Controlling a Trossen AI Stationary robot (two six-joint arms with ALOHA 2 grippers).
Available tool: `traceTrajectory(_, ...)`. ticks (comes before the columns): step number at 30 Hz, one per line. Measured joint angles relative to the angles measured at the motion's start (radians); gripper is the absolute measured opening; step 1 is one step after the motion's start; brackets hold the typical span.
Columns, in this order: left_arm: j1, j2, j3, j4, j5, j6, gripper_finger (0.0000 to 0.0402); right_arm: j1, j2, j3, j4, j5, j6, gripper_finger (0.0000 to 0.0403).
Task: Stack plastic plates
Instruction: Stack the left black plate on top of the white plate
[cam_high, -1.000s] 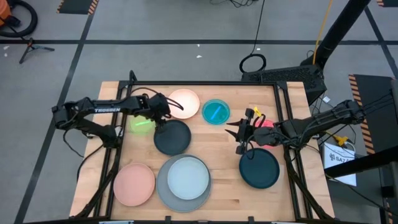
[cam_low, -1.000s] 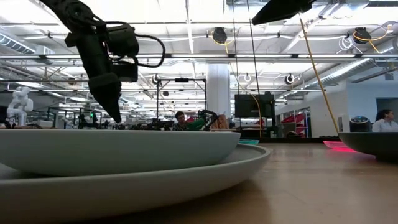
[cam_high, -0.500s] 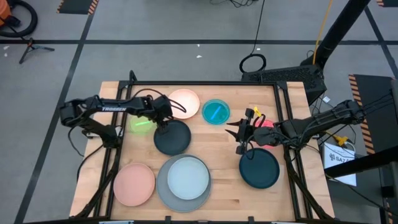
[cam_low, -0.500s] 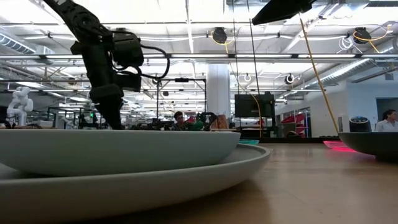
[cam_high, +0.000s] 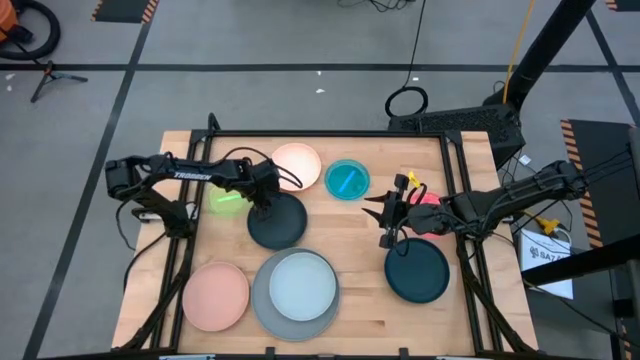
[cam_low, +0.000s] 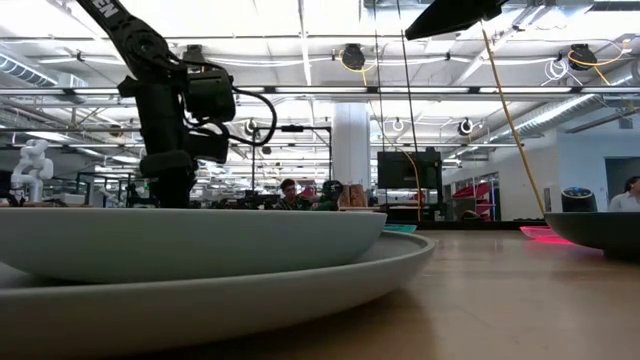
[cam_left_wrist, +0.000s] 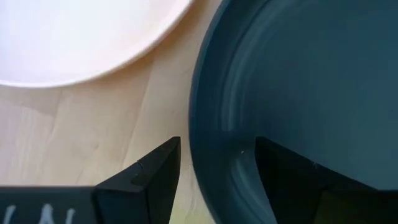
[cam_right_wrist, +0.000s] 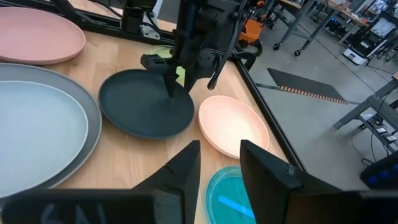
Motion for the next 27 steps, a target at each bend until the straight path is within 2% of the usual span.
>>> traceTrajectory(8, -0.003, 0.001, 0.0, 0.014, 0.0, 0.003, 0.0199, 0.0, 0.0, 0.0, 0.0, 0.0, 0.0, 0.0109)
traceTrajectory(20, -0.002, 0.0, 0.0, 0.015, -0.001, -0.013, 0.0062, 0.0, 0.0, 0.0, 0.0, 0.0, 0.0, 0.0109)
traceTrajectory(24, -0.002, -0.001, 0.003, 0.018, 0.006, -0.034, 0.0036, 0.0, 0.0, 0.0, 0.0, 0.0, 0.0, 0.0109)
traceTrajectory(27, -0.002, -0.001, 0.004, 0.018, 0.007, -0.034, 0.0031, 0.0, 0.0, 0.0, 0.0, 0.0, 0.0, 0.0109)
